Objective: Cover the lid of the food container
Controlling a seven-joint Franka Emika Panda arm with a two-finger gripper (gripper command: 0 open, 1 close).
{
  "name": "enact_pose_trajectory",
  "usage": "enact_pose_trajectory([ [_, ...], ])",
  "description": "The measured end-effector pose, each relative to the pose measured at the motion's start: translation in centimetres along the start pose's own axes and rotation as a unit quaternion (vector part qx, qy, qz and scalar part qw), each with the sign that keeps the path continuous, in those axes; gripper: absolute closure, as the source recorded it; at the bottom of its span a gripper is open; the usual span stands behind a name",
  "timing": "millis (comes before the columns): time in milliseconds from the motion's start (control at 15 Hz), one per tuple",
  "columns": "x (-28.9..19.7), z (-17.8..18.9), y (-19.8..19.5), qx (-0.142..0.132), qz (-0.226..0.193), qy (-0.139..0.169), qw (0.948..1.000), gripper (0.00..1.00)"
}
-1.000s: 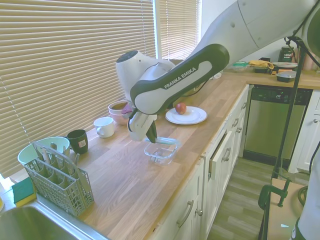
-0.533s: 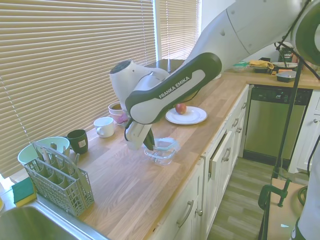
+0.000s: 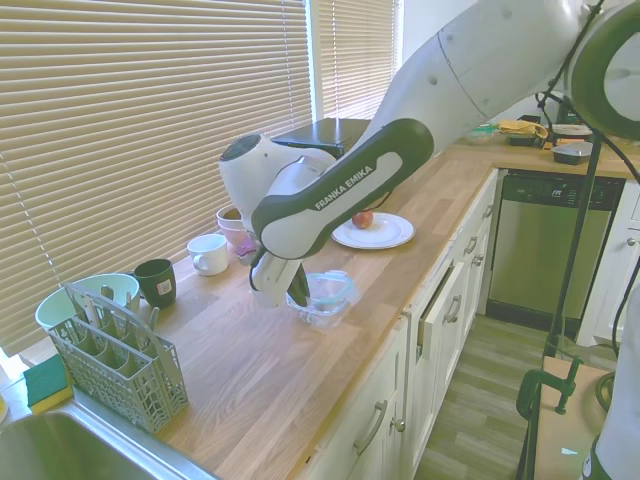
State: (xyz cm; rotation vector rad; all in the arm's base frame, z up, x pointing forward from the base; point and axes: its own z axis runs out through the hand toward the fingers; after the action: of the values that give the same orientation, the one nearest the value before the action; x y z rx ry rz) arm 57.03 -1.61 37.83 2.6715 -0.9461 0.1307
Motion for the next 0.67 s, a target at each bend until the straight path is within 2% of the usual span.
enact_pose_trajectory([
  [400,0.8,1.1,-0.1,0.005,0.005,0.004,1.0000,1.00],
  [467,0.9,1.1,0.0,0.005,0.007,0.005,1.0000,0.00],
  [667,1.2,1.1,0.3,0.006,0.010,0.005,0.9999,0.00],
])
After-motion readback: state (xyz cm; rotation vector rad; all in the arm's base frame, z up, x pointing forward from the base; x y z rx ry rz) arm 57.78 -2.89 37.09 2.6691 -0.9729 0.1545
